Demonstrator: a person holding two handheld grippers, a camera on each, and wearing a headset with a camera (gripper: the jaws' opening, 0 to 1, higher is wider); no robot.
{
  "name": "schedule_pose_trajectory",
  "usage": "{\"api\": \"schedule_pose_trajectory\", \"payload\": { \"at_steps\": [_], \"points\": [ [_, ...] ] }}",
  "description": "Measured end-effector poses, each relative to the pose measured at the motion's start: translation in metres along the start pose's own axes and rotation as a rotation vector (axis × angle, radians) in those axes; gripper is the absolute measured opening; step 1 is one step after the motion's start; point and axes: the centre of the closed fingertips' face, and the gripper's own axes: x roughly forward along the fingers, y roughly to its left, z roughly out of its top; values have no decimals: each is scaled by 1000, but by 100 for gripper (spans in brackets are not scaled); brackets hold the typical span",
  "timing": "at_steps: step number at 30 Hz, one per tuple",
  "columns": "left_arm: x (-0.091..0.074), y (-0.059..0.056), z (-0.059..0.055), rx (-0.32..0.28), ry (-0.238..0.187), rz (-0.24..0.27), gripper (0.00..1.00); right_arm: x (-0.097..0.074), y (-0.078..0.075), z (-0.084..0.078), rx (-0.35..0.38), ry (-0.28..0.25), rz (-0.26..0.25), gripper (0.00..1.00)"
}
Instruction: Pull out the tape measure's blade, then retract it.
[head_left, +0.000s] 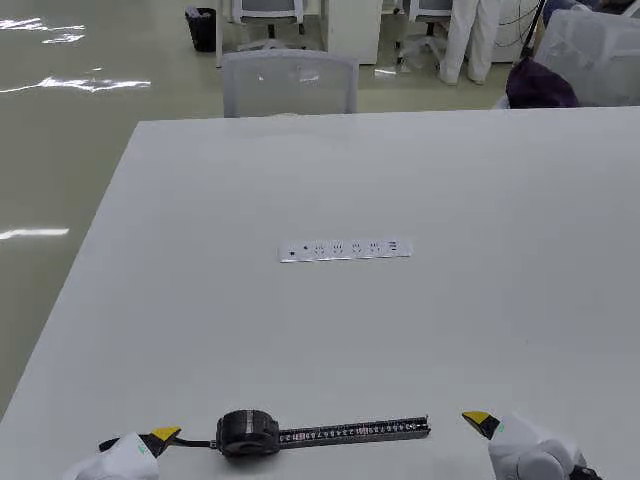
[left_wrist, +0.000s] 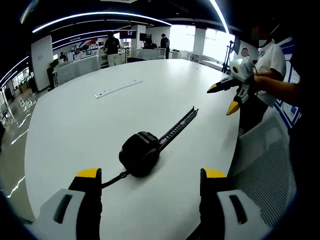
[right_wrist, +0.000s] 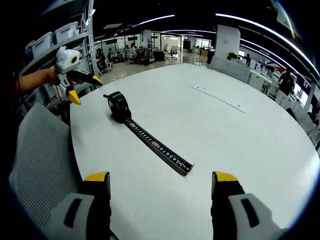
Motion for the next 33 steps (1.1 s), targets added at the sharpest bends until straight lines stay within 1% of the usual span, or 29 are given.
{"api": "schedule_pose_trajectory", "payload": {
  "at_steps": [6, 10, 12, 16, 20, 24, 26, 29, 33],
  "points": [
    [-5, -8, -3, -13, -13, 30, 84, -9, 6, 1, 26, -43, -21, 86],
    [-6, -10, -5, -11, -20, 51, 87, -13, 9, 1, 42, -62, -38, 88],
    [-7, -10, -3, -7, -30, 74, 87, -15, 12, 1, 41, -67, -38, 88],
    [-8, -16, -2, -33, -42, 76, 90, -16, 15, -1, 38, -68, -49, 89],
    [-10, -21, -3, -35, -45, 82, 92, -18, 18, 0, 43, -76, -58, 89],
    [-13, -23, 0, -70, -75, 98, 97, -20, 23, 1, 72, -88, -55, 90],
    [-14, -22, 0, -80, -83, 109, 99, -20, 26, 0, 80, -93, -56, 90],
    [-17, -21, 1, -107, -104, 120, 99, -21, 29, 0, 86, -94, -58, 90],
    [-19, -20, 1, -109, -102, 140, 99, -21, 30, 1, 94, -99, -62, 91]
  ]
}}
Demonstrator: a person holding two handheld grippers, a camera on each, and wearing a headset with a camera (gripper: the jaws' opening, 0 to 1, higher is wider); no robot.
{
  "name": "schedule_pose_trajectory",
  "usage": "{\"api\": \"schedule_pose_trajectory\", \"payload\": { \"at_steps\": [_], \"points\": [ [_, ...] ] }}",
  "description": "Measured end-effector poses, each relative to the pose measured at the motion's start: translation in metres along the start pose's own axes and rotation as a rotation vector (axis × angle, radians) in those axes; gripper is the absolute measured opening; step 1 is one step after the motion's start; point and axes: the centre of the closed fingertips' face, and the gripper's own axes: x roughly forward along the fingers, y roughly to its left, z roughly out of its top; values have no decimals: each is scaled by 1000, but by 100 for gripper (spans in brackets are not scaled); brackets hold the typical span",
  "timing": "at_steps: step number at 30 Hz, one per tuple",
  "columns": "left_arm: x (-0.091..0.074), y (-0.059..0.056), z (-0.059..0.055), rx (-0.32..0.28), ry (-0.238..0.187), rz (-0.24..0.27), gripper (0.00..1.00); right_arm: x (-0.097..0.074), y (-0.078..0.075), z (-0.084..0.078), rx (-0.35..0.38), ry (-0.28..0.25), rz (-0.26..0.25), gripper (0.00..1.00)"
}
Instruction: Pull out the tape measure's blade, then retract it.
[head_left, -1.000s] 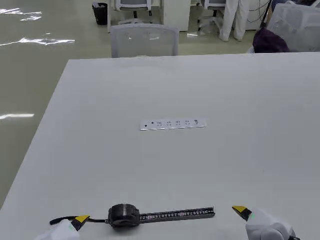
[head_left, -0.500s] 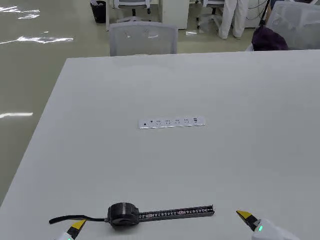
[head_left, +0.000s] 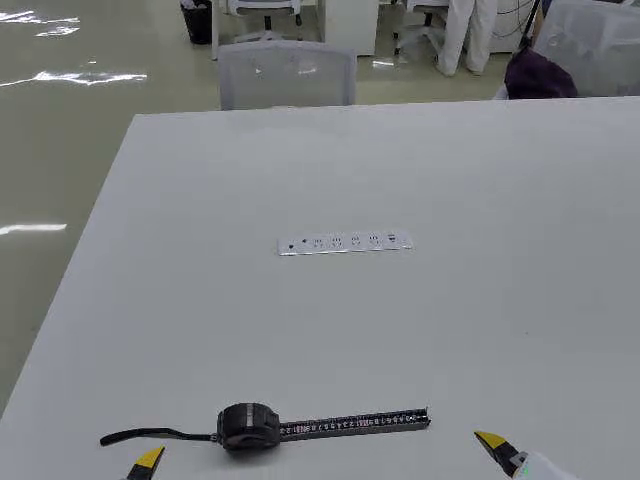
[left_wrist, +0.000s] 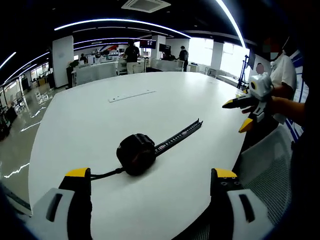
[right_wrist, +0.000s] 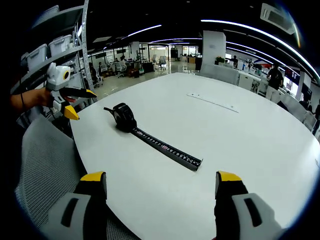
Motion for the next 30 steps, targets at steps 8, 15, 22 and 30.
{"api": "schedule_pose_trajectory", "payload": {
  "at_steps": [8, 15, 22, 30],
  "points": [
    [-1, -1, 6, -21, -15, 20, 99, -2, 2, 1, 8, -5, -14, 91],
    [-1, -2, 5, -63, -11, 36, 99, -2, 4, 1, 13, -6, -17, 92],
    [-2, 1, 5, -64, -15, 55, 99, -2, 5, 2, 17, -6, -16, 92],
    [-2, 4, 4, -85, -14, 81, 99, -1, 4, 0, 18, 1, -15, 91]
  ]
}}
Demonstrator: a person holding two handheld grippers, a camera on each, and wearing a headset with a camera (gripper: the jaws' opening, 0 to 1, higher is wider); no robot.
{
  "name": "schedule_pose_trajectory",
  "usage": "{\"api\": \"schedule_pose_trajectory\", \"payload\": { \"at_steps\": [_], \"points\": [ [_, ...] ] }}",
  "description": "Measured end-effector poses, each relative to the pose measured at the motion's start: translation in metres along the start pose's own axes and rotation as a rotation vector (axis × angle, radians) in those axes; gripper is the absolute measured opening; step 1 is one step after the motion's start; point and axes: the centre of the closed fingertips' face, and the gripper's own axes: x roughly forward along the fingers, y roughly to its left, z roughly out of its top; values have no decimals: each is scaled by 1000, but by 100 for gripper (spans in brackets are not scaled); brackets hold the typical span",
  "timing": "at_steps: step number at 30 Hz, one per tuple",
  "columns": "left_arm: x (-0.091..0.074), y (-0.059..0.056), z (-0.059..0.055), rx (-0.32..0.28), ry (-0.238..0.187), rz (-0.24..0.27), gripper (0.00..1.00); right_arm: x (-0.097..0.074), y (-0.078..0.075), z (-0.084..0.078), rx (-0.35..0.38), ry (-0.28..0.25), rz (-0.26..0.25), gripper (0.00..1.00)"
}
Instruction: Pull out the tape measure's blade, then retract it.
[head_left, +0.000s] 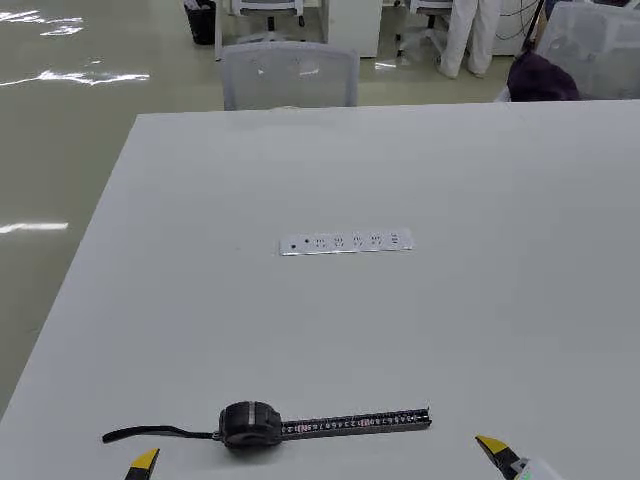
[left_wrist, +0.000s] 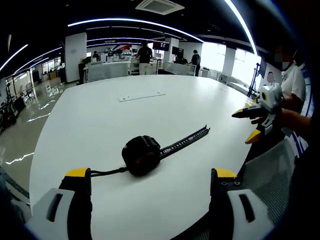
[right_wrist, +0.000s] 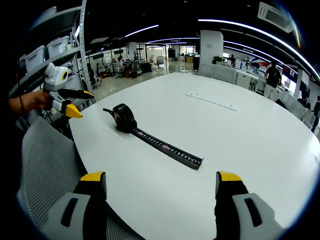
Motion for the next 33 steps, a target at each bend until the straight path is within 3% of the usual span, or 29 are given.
{"api": "schedule_pose_trajectory", "payload": {
  "at_steps": [18, 33],
  "points": [
    [9, 10, -2, -65, -3, 96, 99, 0, -2, -1, 2, 3, 4, 90],
    [25, 10, -1, -95, -12, 165, 99, 3, -1, -3, -17, -11, 51, 85]
  ]
}}
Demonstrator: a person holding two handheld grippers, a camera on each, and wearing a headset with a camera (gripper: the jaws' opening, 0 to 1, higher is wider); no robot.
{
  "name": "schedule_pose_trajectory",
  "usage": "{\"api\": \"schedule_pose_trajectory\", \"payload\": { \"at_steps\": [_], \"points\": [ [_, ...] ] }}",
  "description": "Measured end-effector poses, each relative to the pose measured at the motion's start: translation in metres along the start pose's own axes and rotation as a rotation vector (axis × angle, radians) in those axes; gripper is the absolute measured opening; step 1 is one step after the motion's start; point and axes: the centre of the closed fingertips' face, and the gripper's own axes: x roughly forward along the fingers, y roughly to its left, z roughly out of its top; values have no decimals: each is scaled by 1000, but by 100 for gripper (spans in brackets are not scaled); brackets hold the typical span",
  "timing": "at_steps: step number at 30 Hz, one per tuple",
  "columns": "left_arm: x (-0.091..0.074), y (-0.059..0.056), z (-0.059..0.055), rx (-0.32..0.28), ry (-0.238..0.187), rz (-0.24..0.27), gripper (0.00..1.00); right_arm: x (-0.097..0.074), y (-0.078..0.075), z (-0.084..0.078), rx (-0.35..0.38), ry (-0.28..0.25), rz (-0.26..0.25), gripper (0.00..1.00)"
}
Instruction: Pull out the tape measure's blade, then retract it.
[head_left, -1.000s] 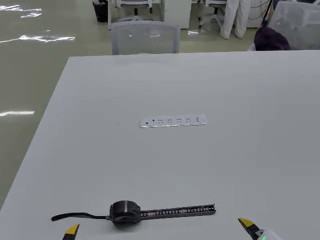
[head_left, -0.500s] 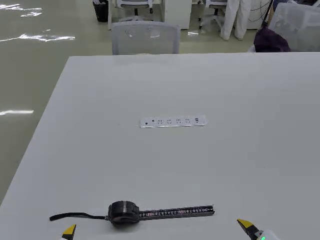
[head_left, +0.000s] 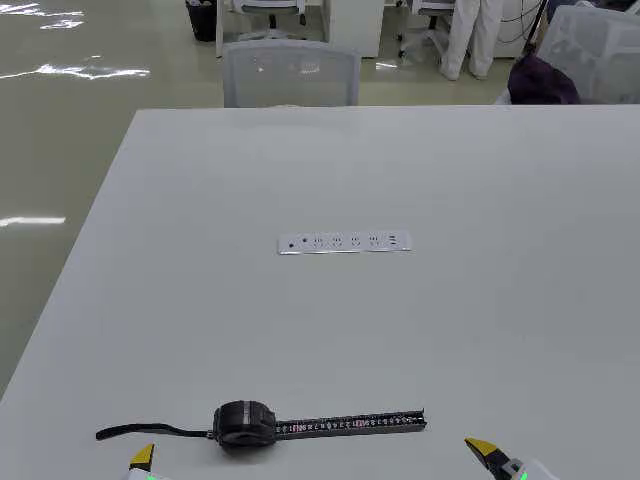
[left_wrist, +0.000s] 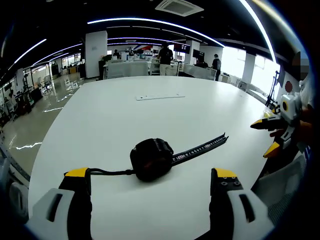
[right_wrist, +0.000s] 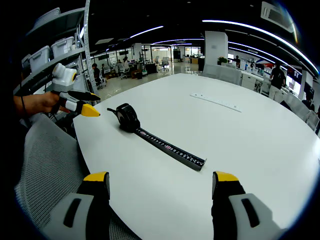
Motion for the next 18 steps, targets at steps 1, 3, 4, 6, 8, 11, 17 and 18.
{"api": "schedule_pose_trajectory", "payload": {
  "at_steps": [1, 3, 4, 6, 8, 11, 17, 18],
  "points": [
    [1, 0, 0, -5, -1, 7, 99, 0, 0, -1, -2, 0, 3, 85],
    [3, 1, 0, -17, -6, 23, 99, 1, -2, -2, -5, -5, 9, 84],
    [4, 2, 0, -21, -5, 31, 99, 1, -3, -3, -7, -7, 12, 84],
    [6, 1, -1, -29, -8, 39, 99, 1, -4, -2, -9, -14, 20, 83],
    [8, 0, -2, -37, -9, 38, 99, 2, -4, -2, -14, -18, 32, 81],
    [13, -3, -5, -39, 3, 35, 99, 4, -4, -4, -30, -21, 48, 78],
    [20, -10, -4, -42, -2, 34, 99, 9, -11, -2, -57, -44, 71, 72],
    [22, -11, -4, -47, -7, 36, 99, 10, -14, -2, -54, -49, 76, 71]
  ]
}}
